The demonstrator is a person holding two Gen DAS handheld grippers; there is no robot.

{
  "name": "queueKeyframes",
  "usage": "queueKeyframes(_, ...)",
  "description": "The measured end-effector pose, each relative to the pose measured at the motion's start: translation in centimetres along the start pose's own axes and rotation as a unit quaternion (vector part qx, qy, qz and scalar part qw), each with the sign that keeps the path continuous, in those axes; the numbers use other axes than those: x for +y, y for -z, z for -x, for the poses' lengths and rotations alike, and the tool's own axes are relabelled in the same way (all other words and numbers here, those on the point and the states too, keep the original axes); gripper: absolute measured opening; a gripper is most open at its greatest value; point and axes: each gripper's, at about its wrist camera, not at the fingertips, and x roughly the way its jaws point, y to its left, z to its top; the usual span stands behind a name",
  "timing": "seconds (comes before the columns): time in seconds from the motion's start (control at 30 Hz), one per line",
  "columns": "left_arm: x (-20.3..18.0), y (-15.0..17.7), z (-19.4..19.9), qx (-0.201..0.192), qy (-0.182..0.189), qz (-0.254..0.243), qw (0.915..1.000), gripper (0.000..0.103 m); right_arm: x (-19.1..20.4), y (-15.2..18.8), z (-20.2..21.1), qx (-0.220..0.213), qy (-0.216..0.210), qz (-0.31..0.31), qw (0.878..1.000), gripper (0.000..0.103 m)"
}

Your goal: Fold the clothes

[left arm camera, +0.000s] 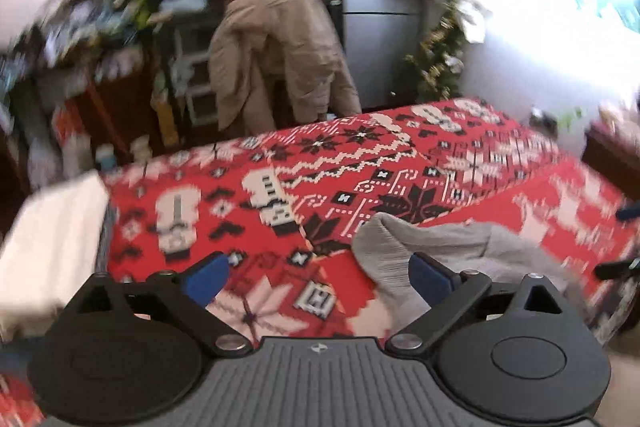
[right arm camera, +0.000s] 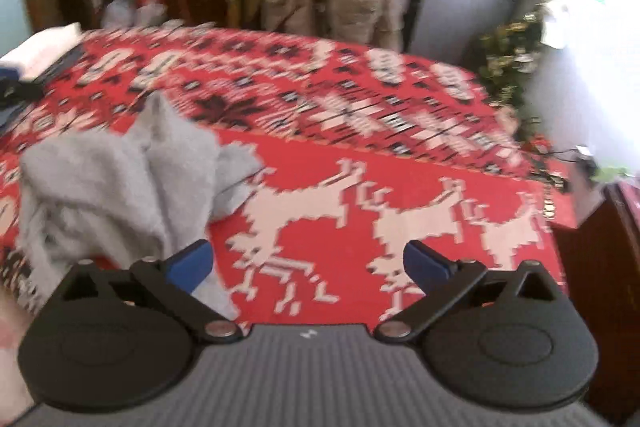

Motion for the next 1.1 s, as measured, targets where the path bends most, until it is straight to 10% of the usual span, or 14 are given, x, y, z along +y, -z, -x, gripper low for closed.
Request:
queueKeyframes(0.3,-0.8,-1.5,-3.8,0.014,0.078,-0.091,0.9927,0.094,-2.0,0.6,0.1,-0.039,-0.062,-0.051,0.996,0.102)
queueKeyframes(0.53,-1.0,-3.3,-8.3,0.044,0.116,-0.187,0.9745,0.052,-3.1,0.0,-0.3,-0.038,-0.083,-0.062,0.994,0.102)
queueKeyframes(0.7,-1.0,-4.0,-11.8,0.074,0.151,-0.242,0.9556,0.052,-3.7,-0.2,-0.9,-0.029,-0.099,-0.083,0.991,0.102)
queueKeyframes(0.83,-1.5,-4.3,-13.3,0.084,0.183,-0.271,0.9411,0.071,-4.2,-0.6,-1.5,-0.018,-0.106,-0.097,0.989,0.102)
queueKeyframes(1.1,-2.4,-4.7,-16.2,0.107,0.237,-0.312,0.9137,0.061,-4.4,-1.5,-3.3,0.006,-0.119,-0.106,0.987,0.102)
